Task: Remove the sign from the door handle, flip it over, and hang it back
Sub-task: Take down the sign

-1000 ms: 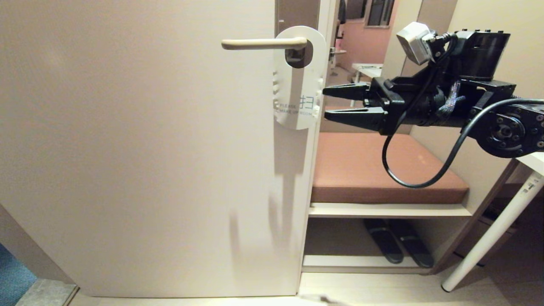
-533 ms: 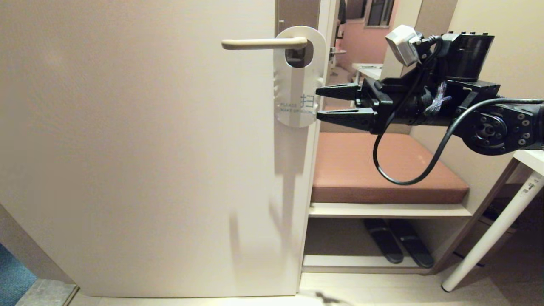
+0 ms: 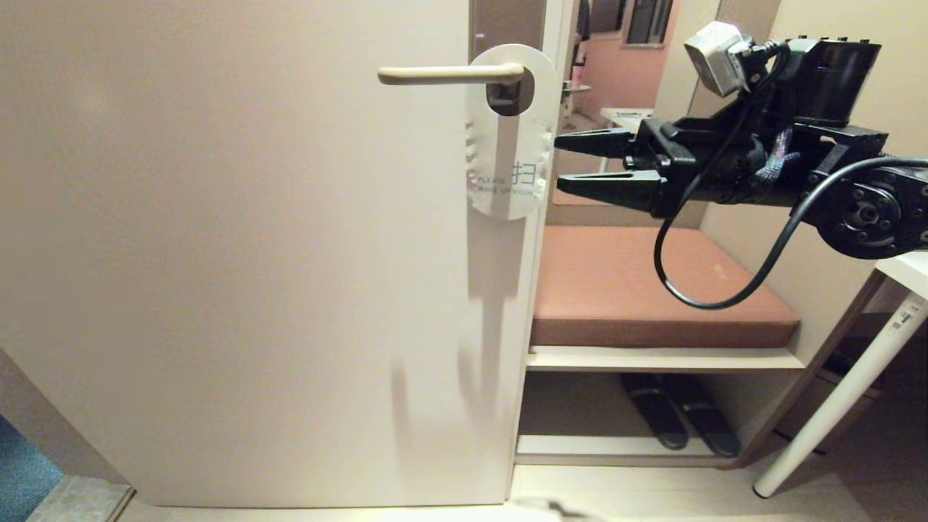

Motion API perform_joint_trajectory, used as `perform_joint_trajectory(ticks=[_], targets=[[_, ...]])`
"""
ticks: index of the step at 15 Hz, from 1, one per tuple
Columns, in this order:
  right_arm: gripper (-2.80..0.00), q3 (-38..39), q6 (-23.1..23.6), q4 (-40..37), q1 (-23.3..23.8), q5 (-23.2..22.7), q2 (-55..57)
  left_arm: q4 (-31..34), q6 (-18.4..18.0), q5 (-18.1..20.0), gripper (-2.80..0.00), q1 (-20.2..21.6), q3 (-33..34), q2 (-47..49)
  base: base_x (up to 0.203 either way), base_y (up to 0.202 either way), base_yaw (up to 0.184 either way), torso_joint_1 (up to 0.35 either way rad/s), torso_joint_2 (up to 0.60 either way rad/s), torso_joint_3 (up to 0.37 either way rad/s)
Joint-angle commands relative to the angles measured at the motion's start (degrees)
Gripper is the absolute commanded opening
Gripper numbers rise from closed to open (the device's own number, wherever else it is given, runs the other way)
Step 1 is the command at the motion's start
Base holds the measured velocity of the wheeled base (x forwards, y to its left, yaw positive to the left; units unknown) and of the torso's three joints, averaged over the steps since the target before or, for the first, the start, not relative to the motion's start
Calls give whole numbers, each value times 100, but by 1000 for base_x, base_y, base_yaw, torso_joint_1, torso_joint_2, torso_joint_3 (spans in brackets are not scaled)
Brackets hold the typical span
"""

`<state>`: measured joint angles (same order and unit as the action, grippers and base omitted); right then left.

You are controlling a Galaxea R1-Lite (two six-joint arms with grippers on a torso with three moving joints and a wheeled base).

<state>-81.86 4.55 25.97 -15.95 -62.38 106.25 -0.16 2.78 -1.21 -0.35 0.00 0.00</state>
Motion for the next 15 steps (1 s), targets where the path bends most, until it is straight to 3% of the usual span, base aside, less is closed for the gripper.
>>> perform_joint_trajectory(ticks=[1, 15], targets=[[0, 11, 2, 14, 101, -37, -69, -2, 3, -2, -280, 0, 0, 9, 0, 0, 0, 0, 0, 0], [0, -90, -6, 33, -92, -37, 314, -2, 3, -2, -280, -9, 0, 9, 0, 0, 0, 0, 0, 0]])
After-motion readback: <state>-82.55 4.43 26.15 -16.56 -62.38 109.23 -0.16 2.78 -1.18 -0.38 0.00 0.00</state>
